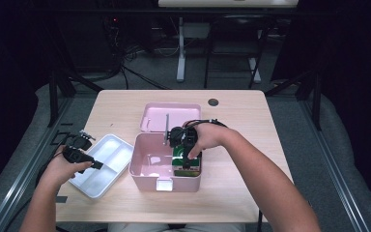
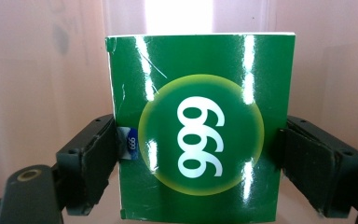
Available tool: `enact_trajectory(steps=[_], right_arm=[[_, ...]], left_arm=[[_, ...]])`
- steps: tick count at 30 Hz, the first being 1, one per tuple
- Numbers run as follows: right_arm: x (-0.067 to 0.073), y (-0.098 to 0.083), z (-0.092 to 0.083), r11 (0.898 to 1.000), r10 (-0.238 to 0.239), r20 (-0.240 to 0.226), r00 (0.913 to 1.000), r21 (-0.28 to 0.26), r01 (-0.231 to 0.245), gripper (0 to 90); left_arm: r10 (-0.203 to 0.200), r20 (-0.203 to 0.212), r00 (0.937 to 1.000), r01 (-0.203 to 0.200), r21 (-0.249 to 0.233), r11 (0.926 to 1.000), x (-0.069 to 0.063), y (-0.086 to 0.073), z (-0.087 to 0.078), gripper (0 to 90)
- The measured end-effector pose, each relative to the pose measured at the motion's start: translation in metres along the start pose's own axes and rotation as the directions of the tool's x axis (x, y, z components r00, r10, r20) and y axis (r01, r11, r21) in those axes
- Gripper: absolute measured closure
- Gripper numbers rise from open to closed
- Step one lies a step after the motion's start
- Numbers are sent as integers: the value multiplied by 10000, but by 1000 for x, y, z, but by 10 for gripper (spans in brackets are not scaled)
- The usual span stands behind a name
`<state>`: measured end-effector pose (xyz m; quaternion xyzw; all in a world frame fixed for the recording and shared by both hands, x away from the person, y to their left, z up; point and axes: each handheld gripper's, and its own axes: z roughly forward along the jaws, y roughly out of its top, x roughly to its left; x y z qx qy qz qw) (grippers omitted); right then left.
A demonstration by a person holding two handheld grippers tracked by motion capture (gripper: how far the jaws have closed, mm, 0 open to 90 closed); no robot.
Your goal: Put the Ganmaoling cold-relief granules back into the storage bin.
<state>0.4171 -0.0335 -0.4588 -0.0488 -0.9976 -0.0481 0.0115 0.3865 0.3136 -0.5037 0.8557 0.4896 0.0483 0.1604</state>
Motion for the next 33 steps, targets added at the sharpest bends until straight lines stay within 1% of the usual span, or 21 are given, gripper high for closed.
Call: enact_trajectory(steps=[5,8,10,14,15,18,24,27,29,31,33], right_arm=[[0,1,3,10000,11,32,10000,79,-11,153],[0,0,4,9998,191,-39,9998,19,-191,151],[-1,-1,6,9997,221,-72,9997,34,-221,150],[-2,-2,9,9995,290,48,9996,94,-290,143],[-2,-2,8,9994,339,-3,9994,93,-339,143],[-2,-2,3,9990,444,-48,9990,-56,-444,144],[2,-3,-6,9992,377,12,9993,-116,-377,149],[3,-3,-11,9994,313,123,9994,-167,-311,151],[5,-4,-17,9993,333,183,9993,-167,-330,153],[5,-6,-24,9990,351,242,9991,-287,-344,157],[7,-8,-30,9991,355,306,9989,-242,-348,157]], left_arm=[[-21,25,10000,21,2,10000,0,0,0,460],[-31,18,10000,31,-12,10000,0,0,0,461],[-30,23,10000,30,-8,10000,-1,0,0,461],[3,19,10000,-4,22,10000,-1,0,1,460],[9,17,10000,-9,29,10000,-1,1,1,461],[-37,20,10000,37,-12,10000,-1,1,1,461],[18,3,10000,-18,18,10000,-1,0,1,461],[-9,16,10000,9,6,10000,-1,0,0,461],[-12,4,10000,12,3,10000,-1,0,0,461],[-11,1,10000,11,10,10000,-1,0,1,461],[-2,-7,10000,2,29,10000,-1,0,1,461]])
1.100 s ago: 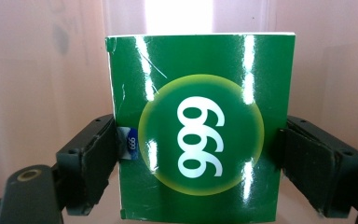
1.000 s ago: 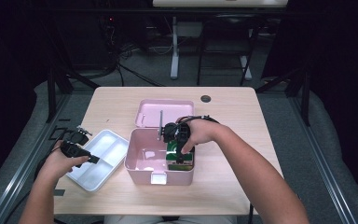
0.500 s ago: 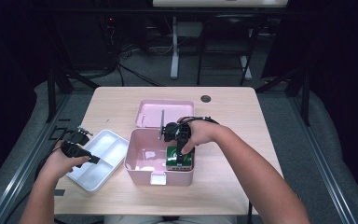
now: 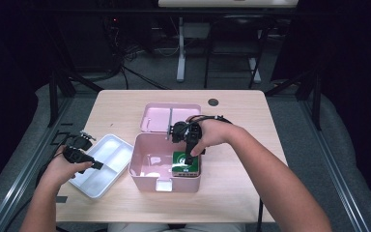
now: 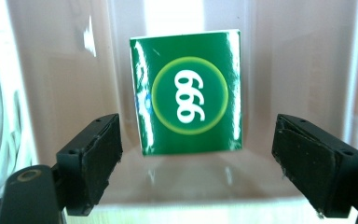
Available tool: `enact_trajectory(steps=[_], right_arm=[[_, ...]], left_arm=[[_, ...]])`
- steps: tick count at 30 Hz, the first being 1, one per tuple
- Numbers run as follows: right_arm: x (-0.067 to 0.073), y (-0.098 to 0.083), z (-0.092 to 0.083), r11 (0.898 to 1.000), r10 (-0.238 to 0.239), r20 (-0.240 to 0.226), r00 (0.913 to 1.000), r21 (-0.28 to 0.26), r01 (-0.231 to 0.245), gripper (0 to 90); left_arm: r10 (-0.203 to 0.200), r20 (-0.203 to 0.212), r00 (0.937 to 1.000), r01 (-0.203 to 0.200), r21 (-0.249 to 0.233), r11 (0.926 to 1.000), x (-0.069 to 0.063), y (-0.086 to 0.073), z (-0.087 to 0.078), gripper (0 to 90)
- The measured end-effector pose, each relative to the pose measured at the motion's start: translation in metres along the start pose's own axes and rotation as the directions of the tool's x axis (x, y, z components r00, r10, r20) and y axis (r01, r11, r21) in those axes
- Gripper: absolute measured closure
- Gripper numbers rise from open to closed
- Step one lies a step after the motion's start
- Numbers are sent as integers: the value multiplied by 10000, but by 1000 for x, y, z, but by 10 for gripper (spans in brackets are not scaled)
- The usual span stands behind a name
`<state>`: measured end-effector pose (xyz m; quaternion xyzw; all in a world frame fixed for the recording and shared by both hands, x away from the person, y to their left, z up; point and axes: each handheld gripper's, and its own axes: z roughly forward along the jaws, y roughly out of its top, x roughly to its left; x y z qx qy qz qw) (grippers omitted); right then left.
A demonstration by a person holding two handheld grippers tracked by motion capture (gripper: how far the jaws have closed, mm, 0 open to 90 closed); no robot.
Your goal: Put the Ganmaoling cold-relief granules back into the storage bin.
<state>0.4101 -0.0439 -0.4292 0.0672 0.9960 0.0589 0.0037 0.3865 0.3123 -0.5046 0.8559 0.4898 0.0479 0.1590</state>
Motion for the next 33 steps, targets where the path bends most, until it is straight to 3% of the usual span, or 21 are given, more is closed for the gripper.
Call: enact_trajectory(steps=[11,24,33], right_arm=[[1,-28,-27,9996,289,283,9992,-55,-287,175],[-9,-73,-36,9926,1211,508,9913,-163,-1204,176],[-12,-94,-36,9857,1670,632,9839,-317,-1652,176]], left_arm=[[47,-18,10000,-47,58,10000,-1,1,2,461],[6,12,10000,-6,81,10000,-1,1,2,461],[-20,8,10000,20,105,9999,-2,1,3,461]])
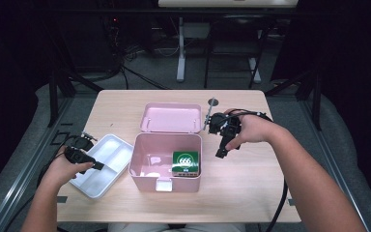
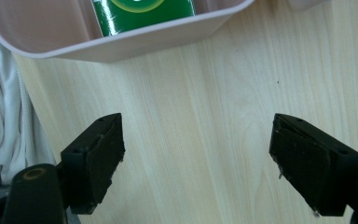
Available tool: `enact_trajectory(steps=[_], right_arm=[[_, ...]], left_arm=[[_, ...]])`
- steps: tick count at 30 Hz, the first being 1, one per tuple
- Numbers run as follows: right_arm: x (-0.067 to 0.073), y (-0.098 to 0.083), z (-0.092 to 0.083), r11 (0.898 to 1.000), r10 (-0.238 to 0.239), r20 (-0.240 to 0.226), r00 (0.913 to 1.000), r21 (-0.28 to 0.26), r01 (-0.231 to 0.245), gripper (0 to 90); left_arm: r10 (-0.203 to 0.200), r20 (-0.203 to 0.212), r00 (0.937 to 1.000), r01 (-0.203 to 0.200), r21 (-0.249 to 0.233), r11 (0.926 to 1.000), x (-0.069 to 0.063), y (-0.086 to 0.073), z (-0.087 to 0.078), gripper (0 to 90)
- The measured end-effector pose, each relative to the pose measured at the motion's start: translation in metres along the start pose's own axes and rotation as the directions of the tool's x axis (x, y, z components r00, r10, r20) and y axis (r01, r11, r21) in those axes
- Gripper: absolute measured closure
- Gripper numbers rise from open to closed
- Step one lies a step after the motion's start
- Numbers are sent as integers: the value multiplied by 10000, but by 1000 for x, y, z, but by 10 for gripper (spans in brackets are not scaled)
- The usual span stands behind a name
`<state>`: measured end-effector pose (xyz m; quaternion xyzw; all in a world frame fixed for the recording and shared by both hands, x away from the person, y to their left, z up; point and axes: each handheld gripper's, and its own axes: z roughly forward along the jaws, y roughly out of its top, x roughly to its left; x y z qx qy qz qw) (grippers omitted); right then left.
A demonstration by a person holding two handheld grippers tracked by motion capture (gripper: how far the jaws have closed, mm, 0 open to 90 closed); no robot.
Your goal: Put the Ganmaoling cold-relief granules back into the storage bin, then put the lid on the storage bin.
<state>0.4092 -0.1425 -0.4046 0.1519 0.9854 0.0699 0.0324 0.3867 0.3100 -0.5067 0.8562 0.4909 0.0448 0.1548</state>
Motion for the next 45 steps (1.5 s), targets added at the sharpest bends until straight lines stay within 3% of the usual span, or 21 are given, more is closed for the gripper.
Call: enact_trajectory(steps=[12,19,27,31,33,34,36,37,41,42,43,45], right_arm=[[-4,-19,18,9983,559,32,9984,-142,-558,177],[-7,-33,36,9909,1324,249,9909,-269,-1317,190],[-6,-55,58,9674,2418,369,9696,-870,-2379,190],[-8,-66,66,9513,2948,494,9543,-1091,-2883,189],[-8,-71,68,9389,3260,600,9435,-1368,-3157,189],[-7,-74,69,9281,3505,707,9339,-1597,-3363,189],[-6,-82,71,8976,4072,714,9106,-2156,-3845,187],[-4,-87,73,8755,4389,615,8965,-2538,-4112,184],[-1,-97,81,8296,5066,692,8594,-3103,-4641,177],[0,-98,83,8225,5153,692,8542,-3200,-4702,176],[1,-99,86,8078,5388,691,8396,-3254,-4916,176],[2,-101,91,7860,5690,711,8193,-3397,-5165,176]], left_arm=[[14,89,10000,-15,86,10000,-1,0,1,478],[-261,2,9997,261,-139,9996,3,-1,-1,481],[-23,-308,9995,21,-68,10000,1,-1,0,398],[153,-463,9988,-157,-70,9999,-1,1,0,387],[184,-443,9989,-182,44,9998,-1,1,0,390],[165,-446,9989,-162,76,9998,-1,1,0,394],[173,-608,9980,-172,28,9998,0,0,-1,406],[98,-647,9979,-100,-30,9999,0,-1,-1,425],[167,-744,9971,-166,21,9999,3,-2,2,428],[123,-707,9974,-124,-9,9999,3,-3,2,428],[81,-630,9980,-85,-54,9999,4,-4,3,428],[67,-549,9985,-65,36,10000,6,-5,5,428]])
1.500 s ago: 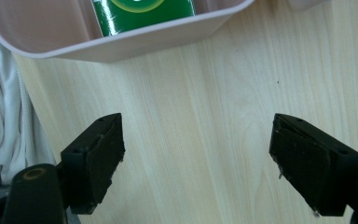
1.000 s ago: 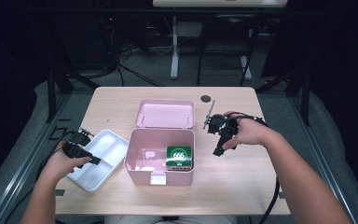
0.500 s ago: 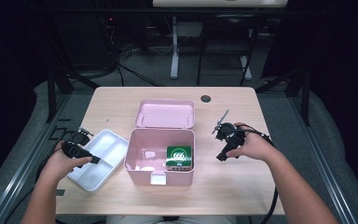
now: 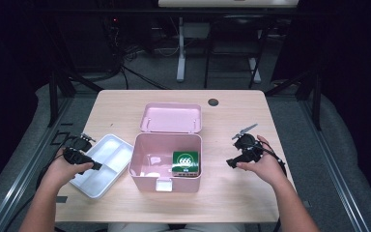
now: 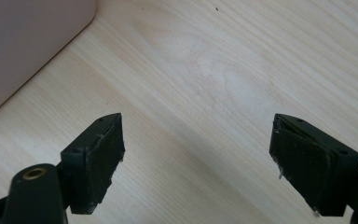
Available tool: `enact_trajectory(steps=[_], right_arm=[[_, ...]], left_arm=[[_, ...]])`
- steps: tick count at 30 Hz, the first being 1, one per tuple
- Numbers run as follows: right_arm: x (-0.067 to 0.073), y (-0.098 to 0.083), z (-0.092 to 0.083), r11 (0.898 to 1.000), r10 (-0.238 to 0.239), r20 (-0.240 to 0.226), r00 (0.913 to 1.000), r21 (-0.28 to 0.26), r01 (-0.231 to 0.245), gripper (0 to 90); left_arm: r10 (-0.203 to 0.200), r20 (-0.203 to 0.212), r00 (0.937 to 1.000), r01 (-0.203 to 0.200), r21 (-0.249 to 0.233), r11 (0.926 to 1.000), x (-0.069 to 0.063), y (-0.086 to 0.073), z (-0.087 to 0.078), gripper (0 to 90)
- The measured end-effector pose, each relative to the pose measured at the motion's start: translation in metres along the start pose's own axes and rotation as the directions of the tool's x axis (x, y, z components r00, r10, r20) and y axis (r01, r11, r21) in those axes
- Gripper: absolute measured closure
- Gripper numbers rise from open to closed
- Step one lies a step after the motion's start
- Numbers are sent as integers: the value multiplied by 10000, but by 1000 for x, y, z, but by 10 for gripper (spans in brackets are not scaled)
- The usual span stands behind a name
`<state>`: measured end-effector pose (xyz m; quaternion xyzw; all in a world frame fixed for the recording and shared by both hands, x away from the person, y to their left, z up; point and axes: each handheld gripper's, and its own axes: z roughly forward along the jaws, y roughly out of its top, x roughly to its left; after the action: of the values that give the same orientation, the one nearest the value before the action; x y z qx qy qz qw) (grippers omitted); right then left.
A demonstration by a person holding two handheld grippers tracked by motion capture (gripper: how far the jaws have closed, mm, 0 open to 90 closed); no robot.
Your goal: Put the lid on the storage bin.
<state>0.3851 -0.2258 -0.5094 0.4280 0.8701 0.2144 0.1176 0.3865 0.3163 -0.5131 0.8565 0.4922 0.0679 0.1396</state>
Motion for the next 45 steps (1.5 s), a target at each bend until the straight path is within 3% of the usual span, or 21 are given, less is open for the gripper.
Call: enact_trajectory(steps=[4,7,8,14,18,24,27,31,32,37,45], right_arm=[[0,-6,5,9982,462,33,9989,-389,-461,176],[3,-11,7,9967,547,57,9985,-601,-543,181],[4,-14,7,9965,544,39,9985,-638,-540,190],[10,-21,5,9898,480,93,9988,-1348,-463,242],[10,-25,5,9886,339,368,9987,-1482,-281,246],[8,-32,6,9833,587,350,9977,-1745,-517,249],[7,-34,8,9819,650,237,9976,-1798,-597,249],[6,-35,10,9823,669,241,9975,-1771,-616,249],[6,-35,10,9824,647,243,9976,-1772,-594,249],[6,-36,13,9818,762,159,9970,-1756,-722,249],[4,-38,18,9790,1057,-154,9943,-1739,-1067,249]], left_arm=[[125,-118,9999,-127,-133,9998,0,1,-1,437],[373,213,9991,-369,-192,9991,-1,2,-2,487],[462,254,9986,-462,-15,9989,-2,3,-1,496],[876,-190,9960,-865,524,9949,-7,8,0,520],[1438,-552,9881,-1382,950,9858,-8,13,6,554],[1159,-53,9932,-1135,1629,9801,-12,22,18,655],[1162,-50,9932,-1133,1872,9758,-12,25,24,678],[1004,246,9946,-1033,2198,9701,-10,31,32,733],[963,243,9951,-992,2169,9711,-10,31,34,741],[1076,134,9941,-1076,2468,9631,-12,34,40,790],[882,116,9960,-881,2652,9601,-12,36,43,844]])
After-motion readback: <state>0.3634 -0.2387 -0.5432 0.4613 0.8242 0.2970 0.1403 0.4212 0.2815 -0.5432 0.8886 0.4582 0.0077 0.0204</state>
